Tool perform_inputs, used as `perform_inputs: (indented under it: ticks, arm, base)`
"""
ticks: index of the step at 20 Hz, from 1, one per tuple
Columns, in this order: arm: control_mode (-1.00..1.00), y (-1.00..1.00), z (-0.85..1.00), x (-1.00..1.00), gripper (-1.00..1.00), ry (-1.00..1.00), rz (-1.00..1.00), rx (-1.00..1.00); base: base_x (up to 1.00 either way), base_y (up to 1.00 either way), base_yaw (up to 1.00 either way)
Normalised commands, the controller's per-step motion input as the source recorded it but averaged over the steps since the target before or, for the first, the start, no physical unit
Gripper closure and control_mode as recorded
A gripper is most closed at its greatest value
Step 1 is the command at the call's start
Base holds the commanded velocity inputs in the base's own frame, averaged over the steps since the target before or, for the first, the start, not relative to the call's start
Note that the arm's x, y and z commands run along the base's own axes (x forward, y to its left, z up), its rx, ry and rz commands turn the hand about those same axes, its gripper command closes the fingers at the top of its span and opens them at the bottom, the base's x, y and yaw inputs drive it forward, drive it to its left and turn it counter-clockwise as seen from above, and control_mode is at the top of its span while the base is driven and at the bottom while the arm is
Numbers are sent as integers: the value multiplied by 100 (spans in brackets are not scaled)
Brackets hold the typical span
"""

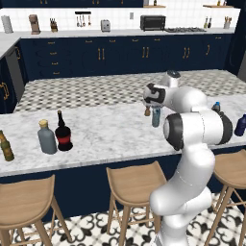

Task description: Move the plastic bottles in the middle to the plastics group, and the glass bottles in the middle to the glass group.

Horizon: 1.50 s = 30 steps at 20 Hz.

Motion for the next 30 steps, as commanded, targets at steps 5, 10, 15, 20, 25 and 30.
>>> perform_inputs:
  ticks: [5,10,15,20,25,30]
  arm:
    - [-100,-99,13,-51,100,-2,-11,0]
    - [-100,-100,2,-27,100,-4,-14,0]
    - [-100,-92,0,0,100,0,-25,-3]
    - [-100,-69,-6,2,100,0,-31,-1]
    - [-100,-54,-14,2,100,0,-28,0]
    - [-100,-18,-24,6,100,-3,-22,0]
  base:
    - [0,0,0]
    - [0,0,0]
    - [0,0,0]
    - [0,0,0]
    - [0,0,0]
    - [0,0,0]
